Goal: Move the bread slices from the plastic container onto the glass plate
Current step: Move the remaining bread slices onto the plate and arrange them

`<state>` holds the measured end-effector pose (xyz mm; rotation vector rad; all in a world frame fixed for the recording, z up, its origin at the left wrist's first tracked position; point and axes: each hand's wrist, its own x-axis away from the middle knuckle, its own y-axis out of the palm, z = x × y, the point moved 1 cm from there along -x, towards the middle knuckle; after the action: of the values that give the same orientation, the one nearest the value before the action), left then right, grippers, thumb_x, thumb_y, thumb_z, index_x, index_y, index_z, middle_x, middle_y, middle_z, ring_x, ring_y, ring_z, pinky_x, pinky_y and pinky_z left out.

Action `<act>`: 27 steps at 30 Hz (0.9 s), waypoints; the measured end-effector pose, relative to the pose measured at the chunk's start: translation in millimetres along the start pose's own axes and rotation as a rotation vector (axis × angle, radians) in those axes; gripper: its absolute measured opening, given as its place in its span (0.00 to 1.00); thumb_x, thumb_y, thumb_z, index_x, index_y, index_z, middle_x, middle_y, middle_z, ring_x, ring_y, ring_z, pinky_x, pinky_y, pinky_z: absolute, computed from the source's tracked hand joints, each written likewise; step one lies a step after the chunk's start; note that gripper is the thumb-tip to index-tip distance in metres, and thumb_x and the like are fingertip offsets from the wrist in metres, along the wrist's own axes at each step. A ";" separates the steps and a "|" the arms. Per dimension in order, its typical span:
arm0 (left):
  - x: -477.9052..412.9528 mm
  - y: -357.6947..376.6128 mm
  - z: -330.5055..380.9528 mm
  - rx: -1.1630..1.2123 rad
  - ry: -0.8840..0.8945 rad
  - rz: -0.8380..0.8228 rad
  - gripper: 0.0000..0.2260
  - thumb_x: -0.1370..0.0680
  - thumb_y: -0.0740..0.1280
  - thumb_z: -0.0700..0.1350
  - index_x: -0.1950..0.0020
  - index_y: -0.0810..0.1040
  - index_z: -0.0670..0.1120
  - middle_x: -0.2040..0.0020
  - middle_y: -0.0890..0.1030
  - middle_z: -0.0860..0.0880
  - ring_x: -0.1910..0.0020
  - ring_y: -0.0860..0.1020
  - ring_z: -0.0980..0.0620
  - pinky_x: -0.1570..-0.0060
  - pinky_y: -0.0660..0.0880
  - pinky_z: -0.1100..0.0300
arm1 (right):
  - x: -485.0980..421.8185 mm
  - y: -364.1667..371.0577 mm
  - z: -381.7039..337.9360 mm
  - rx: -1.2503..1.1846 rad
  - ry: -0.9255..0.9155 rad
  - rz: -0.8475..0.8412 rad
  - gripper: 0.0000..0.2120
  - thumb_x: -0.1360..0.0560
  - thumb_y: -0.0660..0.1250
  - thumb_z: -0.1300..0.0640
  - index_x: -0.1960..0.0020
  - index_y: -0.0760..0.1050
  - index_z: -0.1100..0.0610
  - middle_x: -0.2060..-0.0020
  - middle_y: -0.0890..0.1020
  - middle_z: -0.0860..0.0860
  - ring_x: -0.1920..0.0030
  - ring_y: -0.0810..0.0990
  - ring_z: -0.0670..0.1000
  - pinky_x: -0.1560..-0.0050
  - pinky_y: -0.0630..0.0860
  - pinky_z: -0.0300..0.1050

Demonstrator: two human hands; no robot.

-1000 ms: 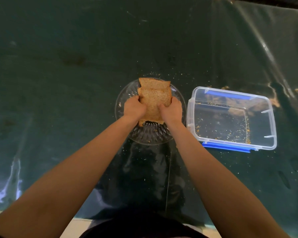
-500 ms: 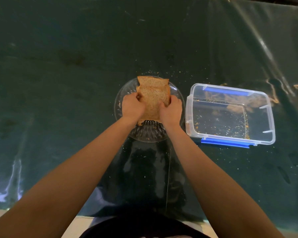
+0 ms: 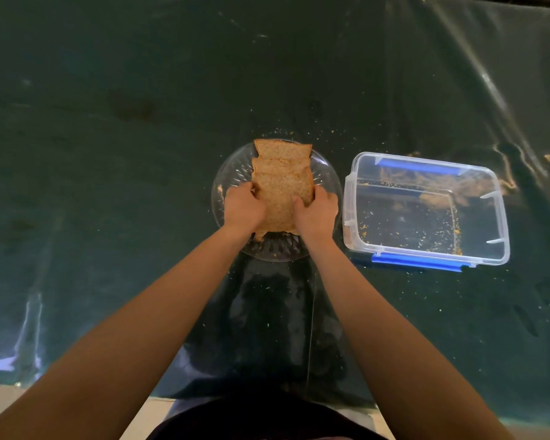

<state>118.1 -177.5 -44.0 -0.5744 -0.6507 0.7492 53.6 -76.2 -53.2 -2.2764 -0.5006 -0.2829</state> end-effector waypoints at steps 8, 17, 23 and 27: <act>8.3 -2.3 -6.3 -0.003 0.062 0.025 0.06 0.26 0.62 0.38 0.55 0.78 0.39 0.55 0.79 0.42 0.58 0.76 0.48 0.64 0.68 0.62 | 19.8 -1.8 8.7 -0.074 -0.087 0.117 0.18 0.24 0.63 0.57 0.34 0.69 0.58 0.37 0.71 0.57 0.36 0.72 0.55 0.32 0.71 0.53; 22.4 -2.8 -16.2 0.006 0.071 -0.028 0.08 0.26 0.60 0.35 0.54 0.78 0.34 0.55 0.81 0.36 0.59 0.75 0.46 0.62 0.70 0.57 | 28.7 -0.9 21.3 -0.101 0.008 0.038 0.18 0.24 0.63 0.58 0.35 0.69 0.59 0.36 0.71 0.57 0.36 0.73 0.55 0.33 0.69 0.50; 22.2 -0.5 -19.6 -0.030 0.080 -0.063 0.08 0.26 0.59 0.36 0.53 0.76 0.34 0.52 0.80 0.36 0.50 0.77 0.40 0.53 0.72 0.50 | 27.1 -3.3 20.2 -0.053 0.015 0.004 0.18 0.23 0.62 0.58 0.34 0.68 0.59 0.35 0.70 0.58 0.35 0.72 0.56 0.31 0.69 0.52; 23.2 -1.0 -21.3 -0.063 0.072 -0.069 0.08 0.26 0.60 0.36 0.52 0.76 0.35 0.52 0.80 0.36 0.49 0.76 0.40 0.56 0.69 0.54 | 27.7 -4.0 20.2 0.001 0.009 -0.024 0.19 0.23 0.61 0.57 0.33 0.66 0.60 0.34 0.69 0.58 0.34 0.70 0.57 0.33 0.69 0.51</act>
<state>146.7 -165.6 -50.0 -0.6311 -0.6265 0.6428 77.7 -51.5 -54.5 -2.2684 -0.5235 -0.3045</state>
